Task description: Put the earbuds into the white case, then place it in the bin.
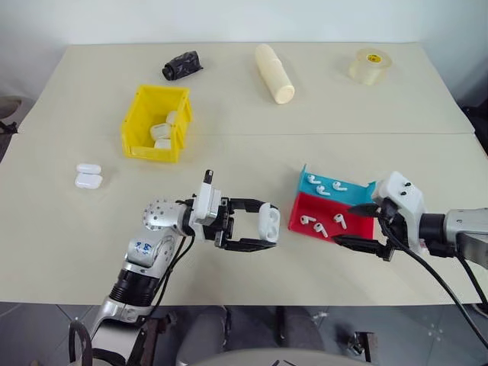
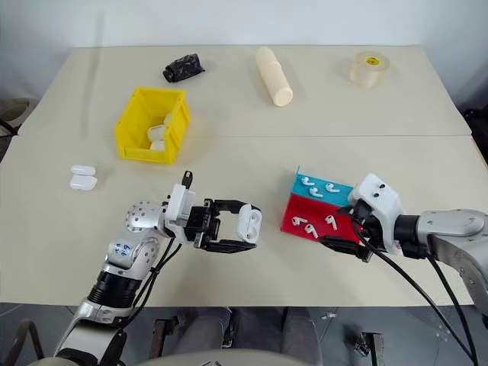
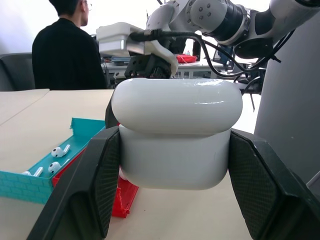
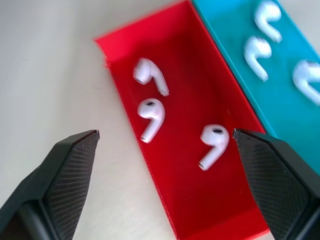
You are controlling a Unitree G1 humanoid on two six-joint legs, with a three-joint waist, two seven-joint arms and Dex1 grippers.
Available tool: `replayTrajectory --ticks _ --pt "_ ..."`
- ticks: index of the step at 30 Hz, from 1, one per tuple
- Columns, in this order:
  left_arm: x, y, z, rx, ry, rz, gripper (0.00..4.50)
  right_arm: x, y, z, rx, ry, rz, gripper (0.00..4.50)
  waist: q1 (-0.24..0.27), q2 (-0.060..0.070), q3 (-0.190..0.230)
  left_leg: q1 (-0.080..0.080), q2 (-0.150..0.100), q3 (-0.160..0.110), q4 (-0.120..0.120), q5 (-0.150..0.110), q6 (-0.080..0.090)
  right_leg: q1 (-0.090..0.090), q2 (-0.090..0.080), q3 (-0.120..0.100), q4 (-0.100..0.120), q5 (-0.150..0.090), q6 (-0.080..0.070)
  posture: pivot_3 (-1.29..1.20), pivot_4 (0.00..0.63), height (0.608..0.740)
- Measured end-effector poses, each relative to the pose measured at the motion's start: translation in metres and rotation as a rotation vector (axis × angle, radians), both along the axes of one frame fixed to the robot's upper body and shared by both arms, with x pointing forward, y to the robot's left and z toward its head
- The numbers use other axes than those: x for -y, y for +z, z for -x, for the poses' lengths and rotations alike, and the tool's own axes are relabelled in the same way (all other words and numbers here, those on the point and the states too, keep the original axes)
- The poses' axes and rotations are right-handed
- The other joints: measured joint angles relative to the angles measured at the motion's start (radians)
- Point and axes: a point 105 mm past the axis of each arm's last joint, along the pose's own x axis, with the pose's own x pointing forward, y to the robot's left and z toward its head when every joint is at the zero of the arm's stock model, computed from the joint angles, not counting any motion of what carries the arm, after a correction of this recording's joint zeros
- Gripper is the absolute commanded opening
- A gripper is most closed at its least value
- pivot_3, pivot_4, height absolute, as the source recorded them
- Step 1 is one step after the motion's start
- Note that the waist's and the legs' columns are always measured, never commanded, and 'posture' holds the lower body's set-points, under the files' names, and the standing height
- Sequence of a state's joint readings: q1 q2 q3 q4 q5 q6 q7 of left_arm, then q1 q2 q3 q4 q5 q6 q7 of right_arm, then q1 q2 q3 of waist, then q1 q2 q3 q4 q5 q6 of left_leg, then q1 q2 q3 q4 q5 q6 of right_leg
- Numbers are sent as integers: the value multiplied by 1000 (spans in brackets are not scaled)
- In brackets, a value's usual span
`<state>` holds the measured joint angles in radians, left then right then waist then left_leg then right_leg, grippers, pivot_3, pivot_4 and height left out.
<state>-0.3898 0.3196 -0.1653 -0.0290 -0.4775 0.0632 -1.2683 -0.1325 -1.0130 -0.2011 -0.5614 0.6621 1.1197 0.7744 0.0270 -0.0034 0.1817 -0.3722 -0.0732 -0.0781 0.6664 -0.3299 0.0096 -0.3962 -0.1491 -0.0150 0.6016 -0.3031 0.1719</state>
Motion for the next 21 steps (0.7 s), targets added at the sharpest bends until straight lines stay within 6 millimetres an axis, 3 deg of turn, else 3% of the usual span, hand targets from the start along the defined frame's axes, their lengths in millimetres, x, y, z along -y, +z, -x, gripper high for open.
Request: replayTrajectory --ticks 18,21 --pt "-1 0 0 0 2 -4 2798 -11 -22 -11 -25 -208 -14 4474 -1 0 0 0 0 0 0 0 0 -1 0 0 1 0 0 0 150 740" --pt "-1 0 0 -1 2 -5 2798 -14 -22 -11 -20 -221 -23 3892 -1 0 0 0 0 0 0 0 0 -1 0 0 1 0 0 0 150 740"
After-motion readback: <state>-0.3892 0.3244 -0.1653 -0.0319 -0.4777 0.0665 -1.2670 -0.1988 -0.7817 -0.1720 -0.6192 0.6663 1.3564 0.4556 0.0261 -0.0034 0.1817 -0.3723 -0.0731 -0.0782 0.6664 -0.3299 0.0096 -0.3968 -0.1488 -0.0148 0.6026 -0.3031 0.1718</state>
